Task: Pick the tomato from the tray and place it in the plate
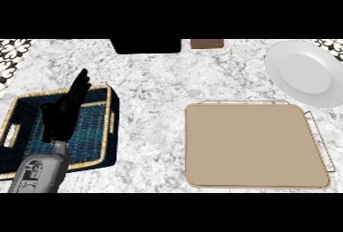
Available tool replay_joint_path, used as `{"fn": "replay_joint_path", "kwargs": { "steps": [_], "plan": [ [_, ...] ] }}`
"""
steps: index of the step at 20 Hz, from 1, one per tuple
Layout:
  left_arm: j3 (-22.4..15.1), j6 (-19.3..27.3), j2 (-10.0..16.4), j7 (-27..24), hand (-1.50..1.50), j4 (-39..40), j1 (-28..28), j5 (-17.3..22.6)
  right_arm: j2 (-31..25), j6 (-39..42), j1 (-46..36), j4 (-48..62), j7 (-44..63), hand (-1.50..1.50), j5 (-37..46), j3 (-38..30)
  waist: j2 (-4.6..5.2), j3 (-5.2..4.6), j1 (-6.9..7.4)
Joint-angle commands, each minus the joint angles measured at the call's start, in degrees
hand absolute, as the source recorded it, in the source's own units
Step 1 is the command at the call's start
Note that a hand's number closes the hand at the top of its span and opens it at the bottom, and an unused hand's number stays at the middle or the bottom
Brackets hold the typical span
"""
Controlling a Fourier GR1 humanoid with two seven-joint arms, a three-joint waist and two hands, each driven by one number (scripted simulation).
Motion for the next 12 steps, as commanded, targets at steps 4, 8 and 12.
{"fn": "replay_joint_path", "kwargs": {
  "steps": [4, 8, 12],
  "plan": [
    [-1.6, 0.3, -1.6, -0.8, 0.0, 1.3, -2.3, -1.2, -5.5, -5.7, -4.1, 12.5, -18.9, 1.5, -6.1, -9.9, 0.35, -0.06, 2.14],
    [-1.5, -1.2, -1.1, -1.7, 0.0, 2.2, -2.4, -0.6, -8.8, -0.9, -9.8, 17.1, -25.8, 1.5, -8.4, -11.3, 0.39, -0.22, 3.16],
    [-1.7, -1.2, -1.4, -0.6, 0.0, 2.5, -3.7, -1.1, -9.3, 4.9, -17.3, 22.7, -24.9, 1.5, -6.1, -7.9, 0.26, -0.35, 3.79]
  ]
}}
